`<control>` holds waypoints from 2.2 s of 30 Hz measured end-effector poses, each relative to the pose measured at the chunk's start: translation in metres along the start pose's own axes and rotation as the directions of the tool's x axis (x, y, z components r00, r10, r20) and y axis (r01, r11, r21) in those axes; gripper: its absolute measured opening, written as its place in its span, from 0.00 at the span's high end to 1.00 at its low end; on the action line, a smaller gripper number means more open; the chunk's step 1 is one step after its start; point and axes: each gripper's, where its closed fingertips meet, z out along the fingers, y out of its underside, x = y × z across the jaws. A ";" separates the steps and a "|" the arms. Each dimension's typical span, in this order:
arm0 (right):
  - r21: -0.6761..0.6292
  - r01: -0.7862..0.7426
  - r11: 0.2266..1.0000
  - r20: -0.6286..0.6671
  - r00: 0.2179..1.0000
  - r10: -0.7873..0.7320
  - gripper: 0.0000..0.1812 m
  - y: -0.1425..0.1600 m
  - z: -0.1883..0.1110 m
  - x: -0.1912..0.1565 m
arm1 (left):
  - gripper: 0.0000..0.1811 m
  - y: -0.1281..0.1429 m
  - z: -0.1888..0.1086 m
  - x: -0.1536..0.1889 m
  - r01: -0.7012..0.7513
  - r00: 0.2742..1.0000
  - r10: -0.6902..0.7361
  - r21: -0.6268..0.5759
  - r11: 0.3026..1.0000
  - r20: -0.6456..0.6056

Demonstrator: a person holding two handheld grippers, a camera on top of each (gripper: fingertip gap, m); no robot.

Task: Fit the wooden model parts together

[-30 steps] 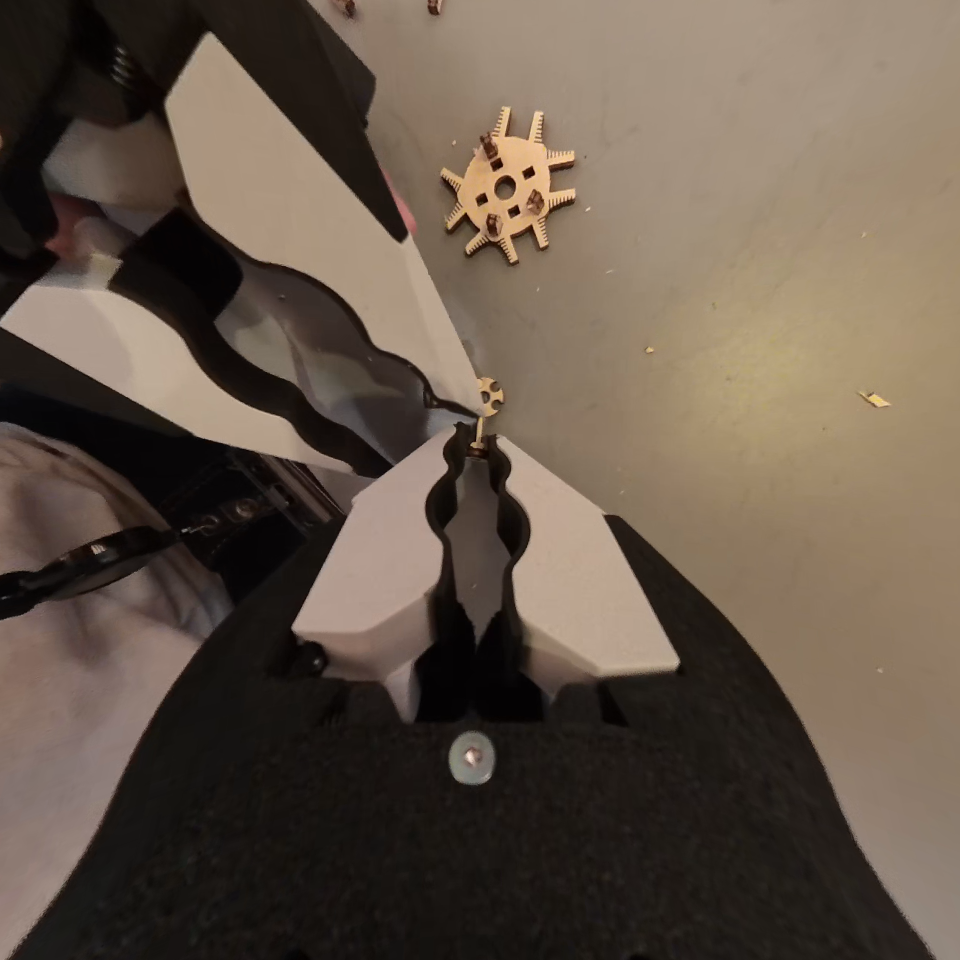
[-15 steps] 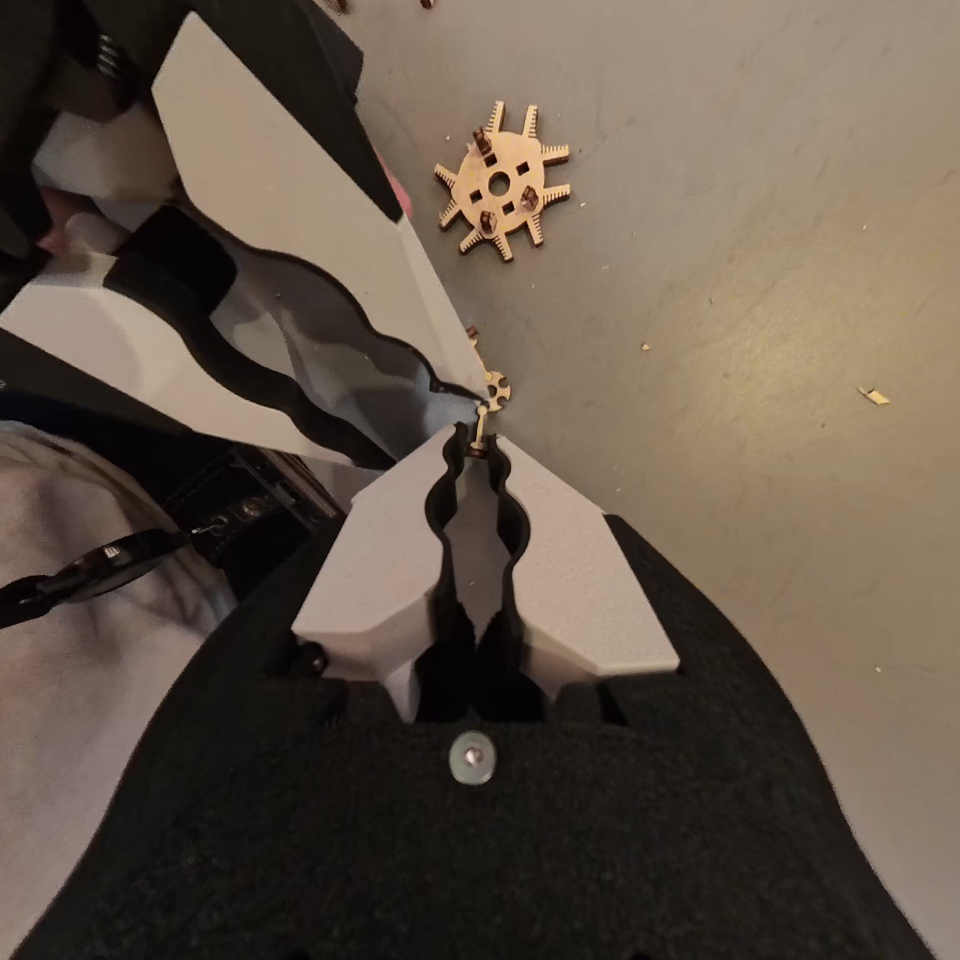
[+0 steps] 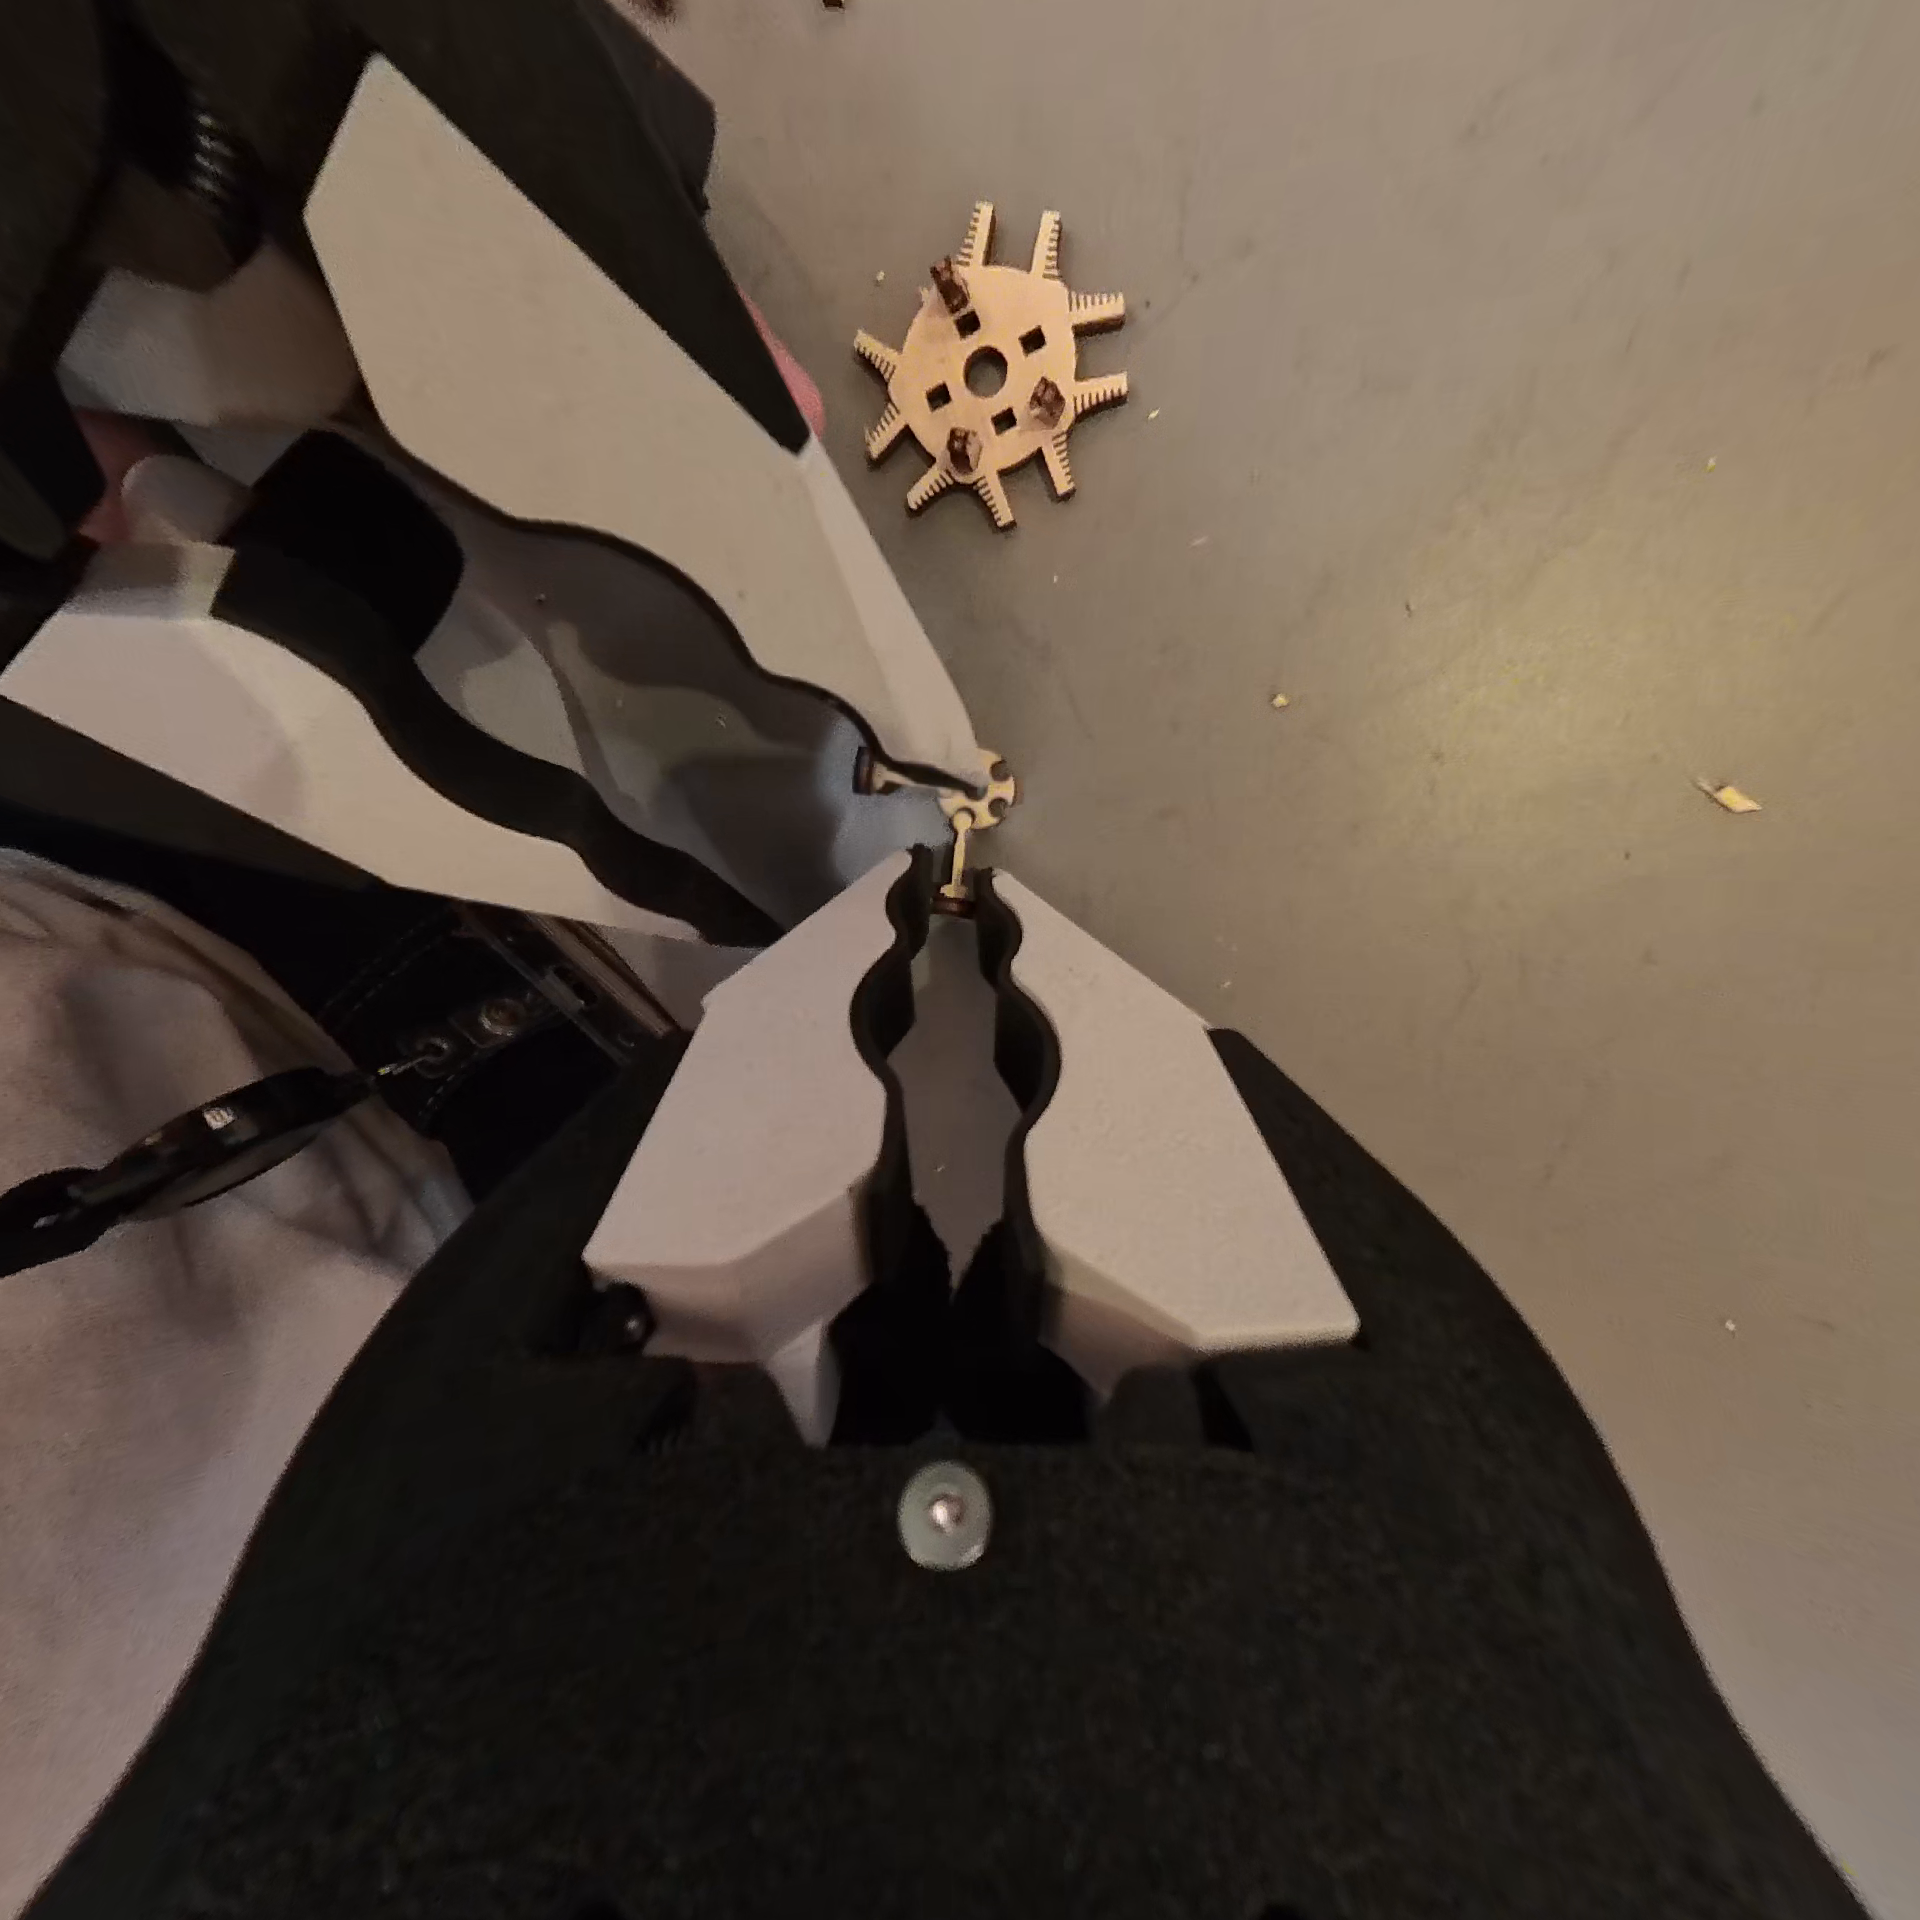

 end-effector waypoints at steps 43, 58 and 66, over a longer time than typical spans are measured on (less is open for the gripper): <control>-0.006 -0.065 0.998 0.035 0.997 0.066 0.89 -0.001 -0.002 0.001 | 0.77 0.000 0.005 0.003 -0.068 0.996 0.068 0.004 0.998 0.054; 0.494 0.119 0.861 0.053 0.985 -0.167 1.00 -0.029 -0.028 0.003 | 0.68 -0.003 -0.009 -0.006 0.109 0.994 -0.110 0.082 0.991 -0.001; 0.398 0.193 0.897 0.021 0.975 -0.220 1.00 -0.025 -0.010 0.005 | 0.69 0.006 -0.006 -0.006 0.119 0.993 -0.120 0.039 0.992 0.002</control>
